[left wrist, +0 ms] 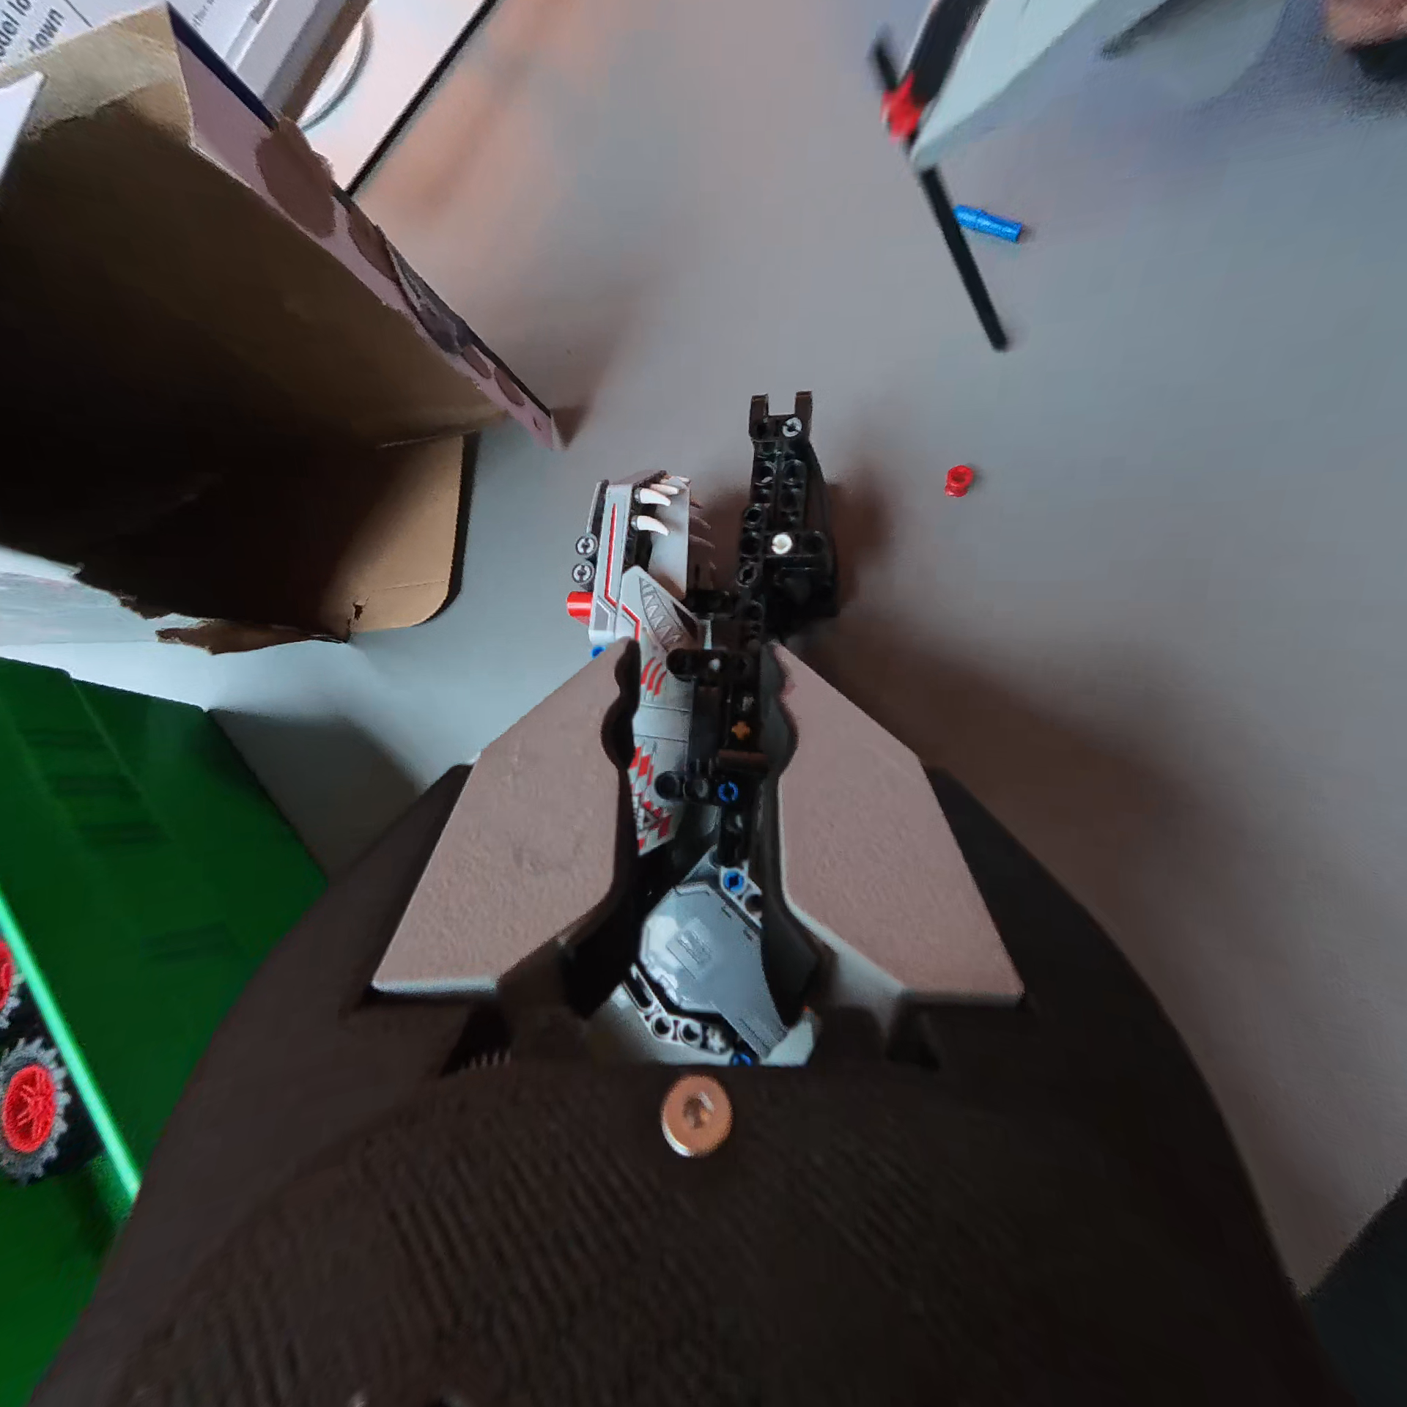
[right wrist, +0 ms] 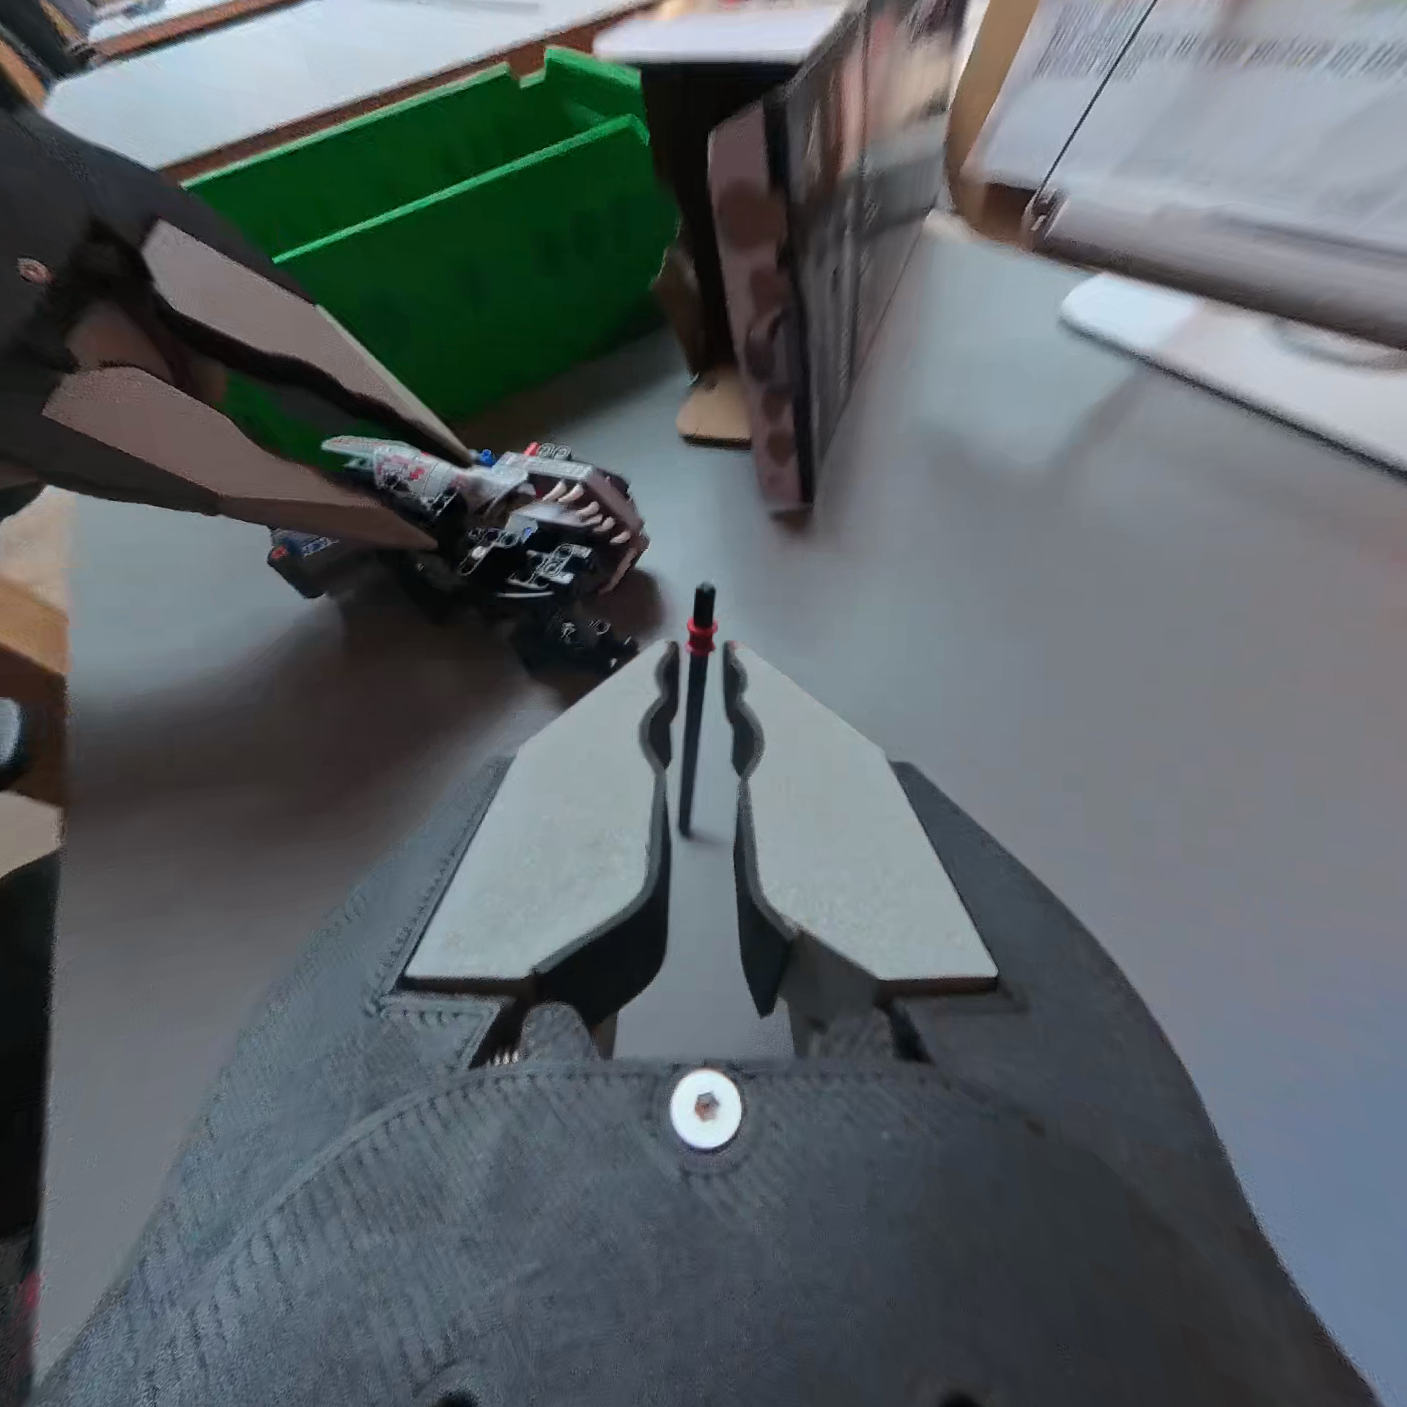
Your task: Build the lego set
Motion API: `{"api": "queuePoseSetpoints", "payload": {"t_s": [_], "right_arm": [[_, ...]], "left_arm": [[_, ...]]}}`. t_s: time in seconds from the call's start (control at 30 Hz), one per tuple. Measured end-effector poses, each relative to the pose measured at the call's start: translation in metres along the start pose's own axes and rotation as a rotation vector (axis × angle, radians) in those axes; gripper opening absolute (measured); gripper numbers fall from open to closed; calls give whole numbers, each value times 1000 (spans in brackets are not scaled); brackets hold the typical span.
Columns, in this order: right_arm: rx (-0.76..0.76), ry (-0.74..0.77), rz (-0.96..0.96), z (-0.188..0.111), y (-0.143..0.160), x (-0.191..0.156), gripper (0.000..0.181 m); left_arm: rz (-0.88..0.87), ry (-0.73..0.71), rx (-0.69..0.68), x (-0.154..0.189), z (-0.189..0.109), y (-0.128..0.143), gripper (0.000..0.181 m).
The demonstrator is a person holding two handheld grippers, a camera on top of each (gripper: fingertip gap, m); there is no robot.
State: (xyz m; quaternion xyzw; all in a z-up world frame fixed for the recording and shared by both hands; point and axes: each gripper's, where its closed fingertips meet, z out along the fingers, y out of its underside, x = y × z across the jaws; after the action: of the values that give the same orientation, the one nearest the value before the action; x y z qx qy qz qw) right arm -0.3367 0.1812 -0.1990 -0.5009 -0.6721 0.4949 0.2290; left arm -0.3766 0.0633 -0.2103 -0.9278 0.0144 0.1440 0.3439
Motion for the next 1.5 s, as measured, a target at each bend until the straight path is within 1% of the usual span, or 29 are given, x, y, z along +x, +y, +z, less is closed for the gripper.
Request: {"api": "queuePoseSetpoints", "payload": {"t_s": [0.03,0.07,0.13,0.2,0.23,0.3,0.37,0.4,0.47,0.5,0.57,0.6,0.63,0.67,0.7,0.73,0.77,0.83,0.87,0.9,1.0,1.03,1.1,1.17,1.27,1.33,1.43,1.47,1.5], "right_arm": [[-7,-16,13,2,2,-2,11],[1,-40,17,2,1,-6,8],[66,-131,30,-3,-9,-17,3],[152,-264,77,-10,-22,-34,0],[166,-282,111,-10,-24,-34,0],[120,-193,126,-6,-14,-18,0],[61,-123,82,-3,-4,-11,13],[27,-84,60,-2,2,-8,13],[-70,-26,7,4,19,-7,27],[-127,-5,-22,8,28,-9,28],[-269,87,-79,14,52,-6,30],[-332,137,-111,15,63,-5,28],[-363,174,-142,16,70,-5,25],[-369,188,-163,17,72,-7,22],[-374,194,-167,16,73,-9,15],[-380,206,-165,16,73,-9,4],[-385,209,-165,15,73,-8,0],[-379,199,-135,12,72,-9,0],[-346,181,-110,10,67,-12,0],[-275,135,-94,7,55,-20,0],[32,-118,-81,-16,3,-76,0],[111,-200,-66,-26,-11,-94,0],[219,-348,-18,-42,-27,-121,0],[280,-435,35,-50,-34,-136,0],[330,-520,72,-52,-35,-150,0],[335,-573,89,-50,-33,-160,0],[370,-596,105,-50,-35,-163,0],[368,-602,120,-51,-33,-162,0],[365,-617,137,-52,-31,-161,0]], "left_arm": [[-11,4,11,2,-3,-1,29],[-25,10,33,4,-6,-5,29],[-58,39,100,14,-15,-16,29],[-75,100,184,33,-24,-31,28],[-74,128,217,42,-26,-37,28],[-51,127,207,52,-24,-38,27],[-37,137,190,59,-20,-34,25],[-44,156,183,63,-18,-31,24],[-55,187,162,70,-14,-24,24],[-58,188,153,71,-13,-20,24],[-70,192,151,72,-12,-14,25],[-84,200,155,73,-13,-13,25],[-103,211,165,73,-13,-12,26],[-122,229,178,74,-14,-12,26],[-135,249,186,76,-16,-12,27],[-147,258,197,76,-17,-14,27],[-160,261,215,75,-18,-16,28],[-194,283,256,76,-21,-21,28],[-213,296,272,76,-22,-23,28],[-233,308,288,75,-24,-24,28],[-295,363,379,76,-34,-35,31],[-314,401,454,77,-43,-45,31],[-354,515,632,84,-70,-69,31],[-383,605,731,90,-89,-83,33],[-398,690,742,102,-93,-87,31],[-410,741,758,109,-96,-89,24],[-429,777,780,109,-99,-90,21],[-437,780,773,107,-98,-89,17],[-450,780,791,102,-101,-89,2]]}}
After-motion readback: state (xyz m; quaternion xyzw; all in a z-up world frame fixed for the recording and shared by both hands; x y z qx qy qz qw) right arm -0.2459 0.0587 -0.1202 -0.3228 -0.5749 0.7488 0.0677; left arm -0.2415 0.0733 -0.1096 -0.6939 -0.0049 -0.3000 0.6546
